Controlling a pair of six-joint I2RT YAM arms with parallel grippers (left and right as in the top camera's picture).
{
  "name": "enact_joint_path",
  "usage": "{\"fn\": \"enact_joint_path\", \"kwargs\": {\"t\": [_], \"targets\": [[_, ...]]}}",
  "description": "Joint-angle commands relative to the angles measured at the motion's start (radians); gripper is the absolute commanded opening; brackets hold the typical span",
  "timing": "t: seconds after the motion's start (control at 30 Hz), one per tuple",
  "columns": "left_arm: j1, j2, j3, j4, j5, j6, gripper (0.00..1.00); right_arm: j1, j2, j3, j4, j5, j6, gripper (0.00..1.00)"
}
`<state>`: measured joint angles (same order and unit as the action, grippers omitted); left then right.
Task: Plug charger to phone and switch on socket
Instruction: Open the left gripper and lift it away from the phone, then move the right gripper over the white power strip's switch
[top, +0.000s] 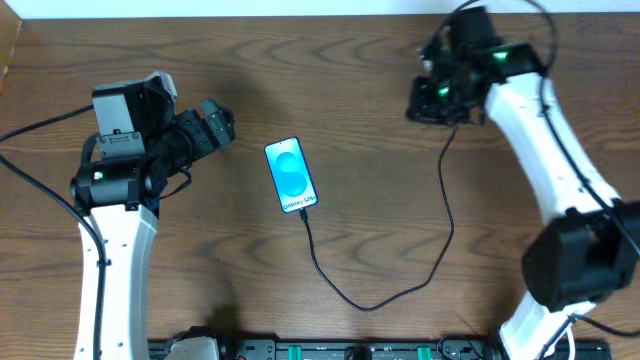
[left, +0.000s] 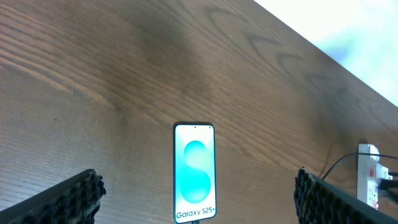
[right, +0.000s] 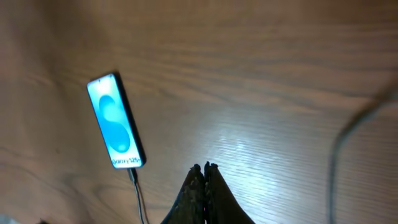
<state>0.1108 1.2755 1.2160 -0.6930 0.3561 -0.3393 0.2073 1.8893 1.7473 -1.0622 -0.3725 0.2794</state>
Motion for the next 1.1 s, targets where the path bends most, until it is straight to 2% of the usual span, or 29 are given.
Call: {"fn": "enact_joint_path", "kwargs": {"t": [0.0,0.3,0.6,0.83,1.07], "targets": [[0.003,-0.002,0.000,-0.003,-0.010,0.006,0.99,-0.063,-0.084,0.013,-0.005,0.000,-0.008,0.01],[0.003,-0.002,0.000,-0.002,-0.010,0.006,0.99,-0.295,-0.134,0.012,-0.034,-0.061,-0.035,0.01],[0.003,-0.002,0.000,-0.002,-0.010,0.006,0.99,-0.569,-0.126,0.006,-0.029,-0.029,-0.034,0.01],[0.003,-0.002,0.000,-0.002,-0.010,0.006,0.99,-0.665,-0.069,0.003,0.014,0.000,-0.039,0.01],[0.003,-0.002,0.000,-0.003,-0.010,0.006,0.99,-0.691,0.044,0.003,0.057,-0.003,-0.056,0.01]]}}
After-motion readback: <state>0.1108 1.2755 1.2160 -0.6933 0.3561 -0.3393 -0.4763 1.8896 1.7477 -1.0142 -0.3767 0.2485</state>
